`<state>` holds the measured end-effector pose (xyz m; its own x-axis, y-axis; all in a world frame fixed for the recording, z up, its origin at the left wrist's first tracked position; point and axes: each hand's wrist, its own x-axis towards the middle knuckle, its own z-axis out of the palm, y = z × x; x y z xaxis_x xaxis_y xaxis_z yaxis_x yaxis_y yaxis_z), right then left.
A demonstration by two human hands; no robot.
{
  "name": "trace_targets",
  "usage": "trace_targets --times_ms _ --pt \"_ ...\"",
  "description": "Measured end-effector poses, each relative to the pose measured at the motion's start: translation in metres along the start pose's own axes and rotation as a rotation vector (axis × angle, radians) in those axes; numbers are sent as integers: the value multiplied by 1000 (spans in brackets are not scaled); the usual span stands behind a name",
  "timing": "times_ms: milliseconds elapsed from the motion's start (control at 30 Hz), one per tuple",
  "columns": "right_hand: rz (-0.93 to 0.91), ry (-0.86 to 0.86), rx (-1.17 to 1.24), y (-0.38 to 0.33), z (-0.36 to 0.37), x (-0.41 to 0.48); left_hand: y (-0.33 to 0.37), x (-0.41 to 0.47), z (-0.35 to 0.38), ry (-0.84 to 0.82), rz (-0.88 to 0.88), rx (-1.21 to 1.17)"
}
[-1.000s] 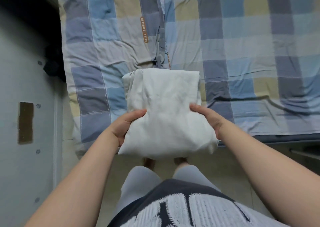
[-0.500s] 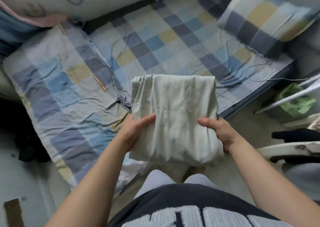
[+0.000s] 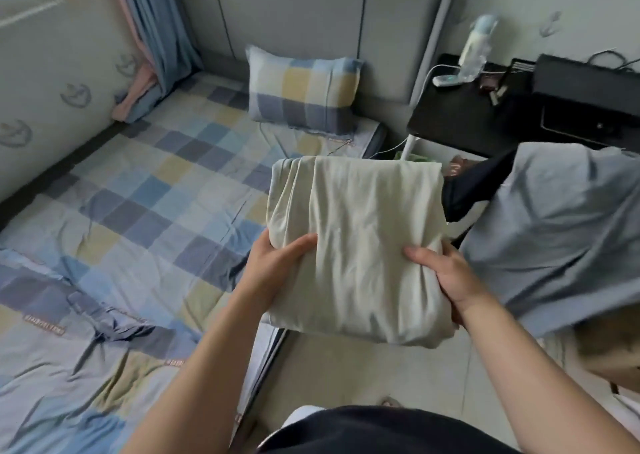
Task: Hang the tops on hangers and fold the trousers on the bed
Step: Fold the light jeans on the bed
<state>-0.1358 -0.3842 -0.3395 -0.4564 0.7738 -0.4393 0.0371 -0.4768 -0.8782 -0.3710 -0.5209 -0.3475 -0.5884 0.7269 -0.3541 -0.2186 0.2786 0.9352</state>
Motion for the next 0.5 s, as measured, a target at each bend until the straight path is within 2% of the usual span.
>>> trace_targets --times_ms 200,500 --pt "-74 207 84 -44 -149 -12 29 18 170 -196 56 72" --pt "-149 581 215 -70 -309 -46 63 37 381 -549 70 199"
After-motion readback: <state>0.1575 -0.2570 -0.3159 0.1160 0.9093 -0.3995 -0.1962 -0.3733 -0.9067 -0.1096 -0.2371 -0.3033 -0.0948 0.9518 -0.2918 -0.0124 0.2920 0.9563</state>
